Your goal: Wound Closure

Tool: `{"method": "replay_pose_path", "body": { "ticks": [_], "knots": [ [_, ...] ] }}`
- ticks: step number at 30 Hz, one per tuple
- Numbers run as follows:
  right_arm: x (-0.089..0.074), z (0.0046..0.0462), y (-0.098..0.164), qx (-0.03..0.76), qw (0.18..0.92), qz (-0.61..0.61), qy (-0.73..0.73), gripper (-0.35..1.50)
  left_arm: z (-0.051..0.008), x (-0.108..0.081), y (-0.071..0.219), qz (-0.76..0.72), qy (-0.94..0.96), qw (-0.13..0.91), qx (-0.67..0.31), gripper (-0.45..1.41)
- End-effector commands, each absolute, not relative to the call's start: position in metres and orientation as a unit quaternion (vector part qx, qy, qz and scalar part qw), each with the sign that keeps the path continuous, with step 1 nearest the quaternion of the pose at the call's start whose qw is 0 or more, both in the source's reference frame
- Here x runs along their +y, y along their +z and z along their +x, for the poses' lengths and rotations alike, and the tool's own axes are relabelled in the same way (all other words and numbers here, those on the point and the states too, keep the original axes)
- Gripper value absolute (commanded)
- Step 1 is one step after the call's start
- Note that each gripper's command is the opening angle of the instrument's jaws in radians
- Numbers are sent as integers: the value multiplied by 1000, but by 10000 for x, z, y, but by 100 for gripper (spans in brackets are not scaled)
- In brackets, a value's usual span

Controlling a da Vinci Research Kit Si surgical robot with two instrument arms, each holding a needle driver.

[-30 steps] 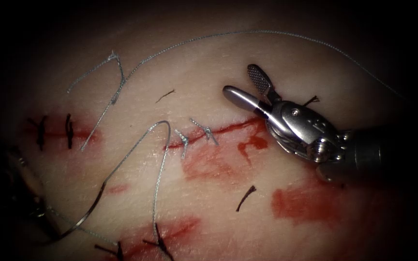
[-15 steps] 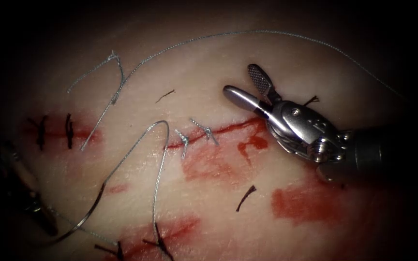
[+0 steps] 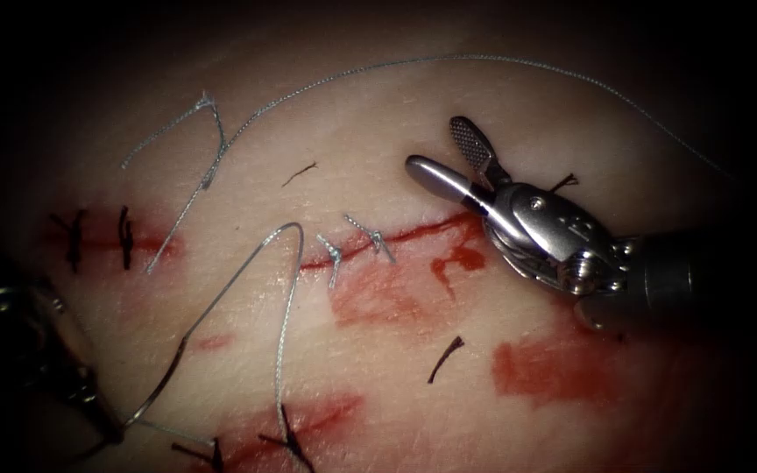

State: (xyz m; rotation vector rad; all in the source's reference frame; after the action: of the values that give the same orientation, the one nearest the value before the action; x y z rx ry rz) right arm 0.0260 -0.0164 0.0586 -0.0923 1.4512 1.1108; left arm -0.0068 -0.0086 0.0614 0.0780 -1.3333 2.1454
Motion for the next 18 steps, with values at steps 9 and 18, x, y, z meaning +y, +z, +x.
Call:
{"method": "replay_pose_path", "body": {
  "ticks": [9,18],
  "knots": [
    [-167,268,588,629,609,-39,481,143,-76,-80,617,53,799,313,-511,-45],
    [-167,268,588,629,609,-39,481,143,-77,-72,612,58,745,407,-526,26]
  ]
}}
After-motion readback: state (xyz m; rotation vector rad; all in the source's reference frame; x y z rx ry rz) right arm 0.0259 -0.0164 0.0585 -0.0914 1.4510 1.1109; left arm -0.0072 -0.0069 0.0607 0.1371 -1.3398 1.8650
